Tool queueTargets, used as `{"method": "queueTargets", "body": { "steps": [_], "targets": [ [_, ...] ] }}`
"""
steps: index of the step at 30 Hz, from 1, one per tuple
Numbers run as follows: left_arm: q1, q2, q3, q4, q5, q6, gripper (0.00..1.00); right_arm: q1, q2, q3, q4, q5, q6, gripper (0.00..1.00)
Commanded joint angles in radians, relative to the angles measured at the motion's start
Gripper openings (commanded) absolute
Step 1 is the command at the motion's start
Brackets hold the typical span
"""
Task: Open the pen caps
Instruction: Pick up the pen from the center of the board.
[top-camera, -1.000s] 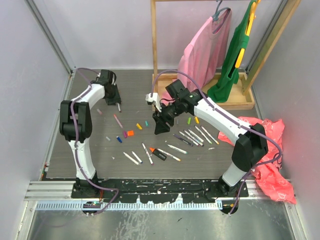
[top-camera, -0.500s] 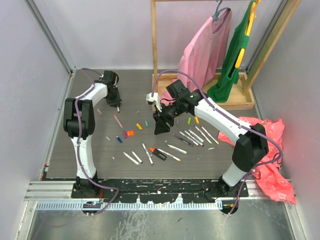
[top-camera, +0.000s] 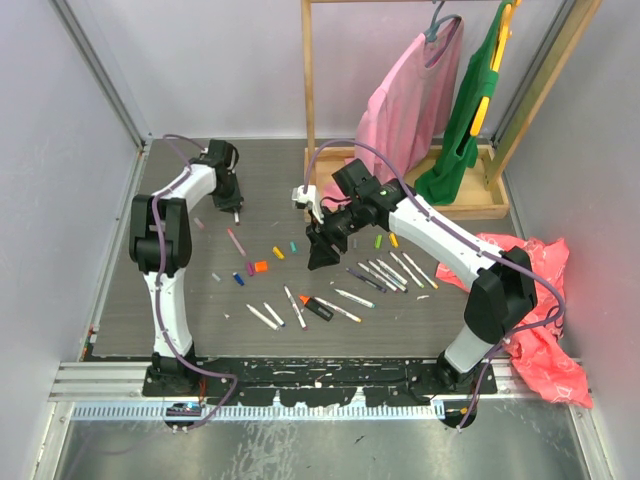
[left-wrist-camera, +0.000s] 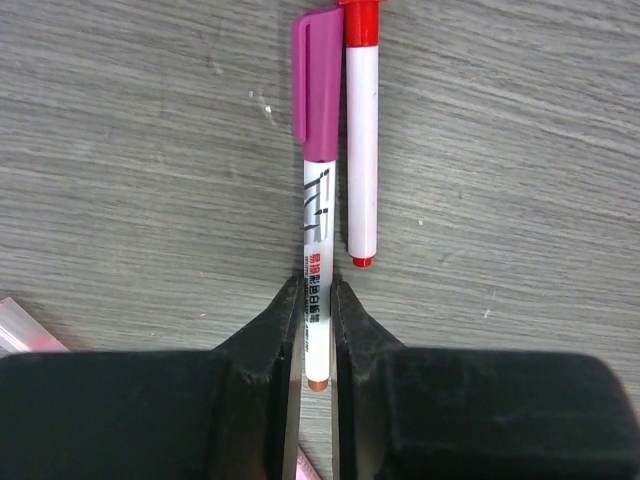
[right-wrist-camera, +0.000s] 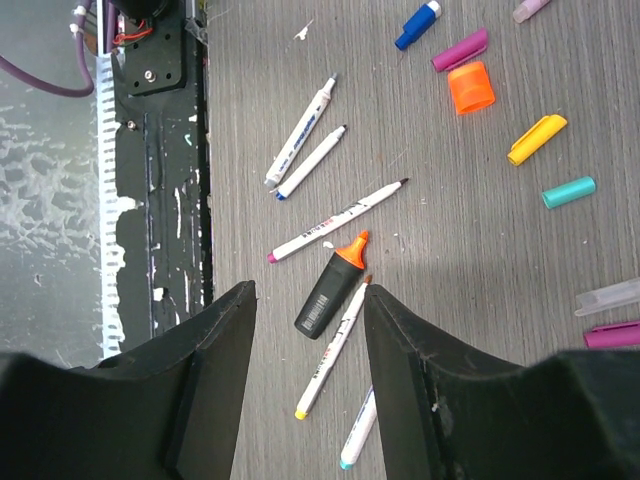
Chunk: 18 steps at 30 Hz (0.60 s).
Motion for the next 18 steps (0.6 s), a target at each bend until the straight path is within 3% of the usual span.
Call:
{"method": "queueTargets", "body": {
  "steps": [1,4,9,18],
  "targets": [
    [-0.005,0.013,0.034,-0.016,-0.016,0.021,0.08,-0.003,-0.029,0.009,0.027,-0.044,0.004,0.53],
    [-0.005,-0.011,0.034,-0.014,-0.032,0.022,0.00,-0.003,-0.032,0.007,0.027,-0.057,0.006,0.53],
    [-0.006,-0.142,-0.031,0.060,-0.046,0.017,0.00,-0.003,-0.037,-0.001,0.038,-0.086,0.013,0.53],
    [-0.027,-0.475,-0.311,0.306,0.040,-0.026,0.00,-0.013,-0.108,-0.058,0.109,-0.160,0.047,0.53]
  ]
}}
